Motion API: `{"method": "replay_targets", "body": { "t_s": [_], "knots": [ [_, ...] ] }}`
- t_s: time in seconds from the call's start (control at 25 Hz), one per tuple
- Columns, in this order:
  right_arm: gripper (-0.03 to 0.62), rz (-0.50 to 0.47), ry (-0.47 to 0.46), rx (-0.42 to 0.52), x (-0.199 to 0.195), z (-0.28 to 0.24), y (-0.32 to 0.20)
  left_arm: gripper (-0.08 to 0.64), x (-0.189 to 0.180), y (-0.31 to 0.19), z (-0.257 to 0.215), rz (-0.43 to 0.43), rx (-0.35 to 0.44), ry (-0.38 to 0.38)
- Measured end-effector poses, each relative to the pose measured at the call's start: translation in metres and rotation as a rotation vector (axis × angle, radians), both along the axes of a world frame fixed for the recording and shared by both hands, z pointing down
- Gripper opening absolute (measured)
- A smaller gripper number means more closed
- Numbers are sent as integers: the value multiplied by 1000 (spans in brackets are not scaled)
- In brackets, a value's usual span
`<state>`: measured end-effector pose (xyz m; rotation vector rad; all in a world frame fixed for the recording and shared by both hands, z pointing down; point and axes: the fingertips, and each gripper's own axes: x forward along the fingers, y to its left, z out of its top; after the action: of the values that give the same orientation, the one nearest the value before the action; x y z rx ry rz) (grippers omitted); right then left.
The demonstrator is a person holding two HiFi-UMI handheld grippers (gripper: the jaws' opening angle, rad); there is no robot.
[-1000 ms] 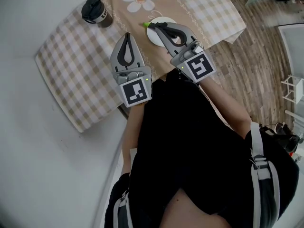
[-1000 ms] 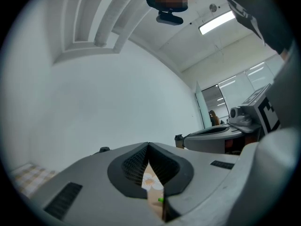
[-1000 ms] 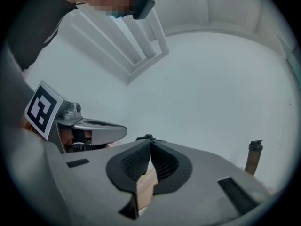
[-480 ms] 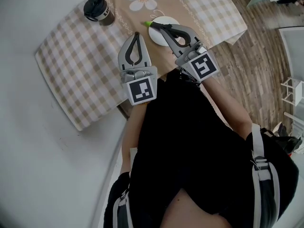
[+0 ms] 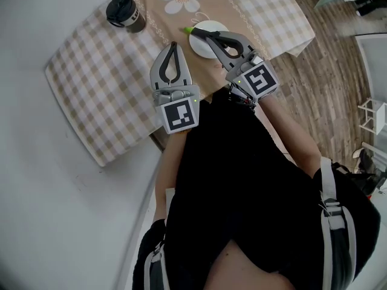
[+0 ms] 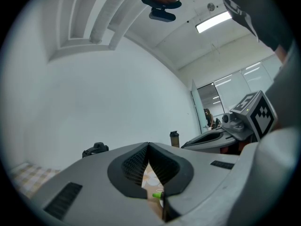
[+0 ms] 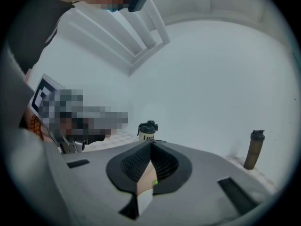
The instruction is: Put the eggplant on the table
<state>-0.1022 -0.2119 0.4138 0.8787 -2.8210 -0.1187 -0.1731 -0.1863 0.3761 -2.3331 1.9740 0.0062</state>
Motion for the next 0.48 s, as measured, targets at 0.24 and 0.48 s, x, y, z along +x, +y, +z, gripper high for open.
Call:
{"method": "replay_targets", "body": {
  "t_s": [0.24,0.48],
  "knots": [
    [5,-3,-3,-2,3,1,-7,-8,0,-2,0,-1,-5,-5],
    [5,-2,9,-7,5,5,-8,-8,-1,1,4,-3,-12,0]
  ]
}}
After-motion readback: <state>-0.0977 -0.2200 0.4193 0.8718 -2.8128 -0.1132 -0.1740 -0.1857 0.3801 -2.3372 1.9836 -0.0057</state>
